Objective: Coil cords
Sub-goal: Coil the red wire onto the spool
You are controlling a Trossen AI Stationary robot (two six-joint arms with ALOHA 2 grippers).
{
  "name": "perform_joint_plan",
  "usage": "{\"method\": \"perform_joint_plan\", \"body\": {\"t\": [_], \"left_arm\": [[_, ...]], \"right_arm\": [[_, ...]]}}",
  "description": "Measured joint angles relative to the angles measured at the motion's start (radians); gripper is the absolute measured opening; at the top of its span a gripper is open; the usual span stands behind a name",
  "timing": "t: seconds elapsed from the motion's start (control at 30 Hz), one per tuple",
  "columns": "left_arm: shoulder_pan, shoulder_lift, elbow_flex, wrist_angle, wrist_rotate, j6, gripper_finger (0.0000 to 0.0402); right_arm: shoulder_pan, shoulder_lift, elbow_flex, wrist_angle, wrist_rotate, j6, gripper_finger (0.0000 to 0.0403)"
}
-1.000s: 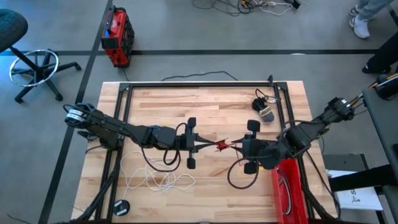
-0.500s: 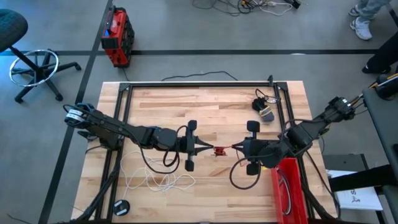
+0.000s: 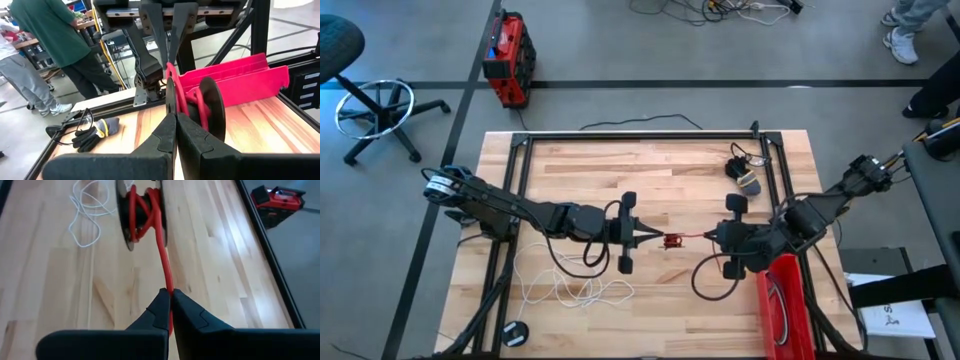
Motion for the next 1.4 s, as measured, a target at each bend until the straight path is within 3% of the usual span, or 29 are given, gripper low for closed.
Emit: {"method": "perform_joint_plan", "body": {"t": [0.27, 0.67, 1.0, 1.23, 1.4], "left_arm": [[0.0, 0.0, 0.0, 0.021, 0.0, -0.015, 0.0], [-0.014, -0.001, 0.0, 0.115, 0.028, -0.01, 0.0], [-0.02, -0.001, 0.0, 0.143, 0.034, -0.007, 0.0], [-0.021, 0.01, 0.0, 0.19, 0.035, -0.006, 0.0], [-0.021, 0.01, 0.0, 0.171, 0.035, -0.009, 0.0001]], "right_arm": [[-0.001, 0.016, 0.0, 0.012, 0.009, 0.018, 0.0014], [-0.019, 0.022, 0.0, 0.262, 0.064, -0.143, 0.0083], [-0.029, 0.029, 0.0, 0.287, 0.053, -0.183, 0.0053], [-0.035, 0.036, 0.0, 0.294, 0.022, -0.219, 0.0011], [-0.035, 0.035, 0.0, 0.303, 0.021, -0.222, 0.0005]]}}
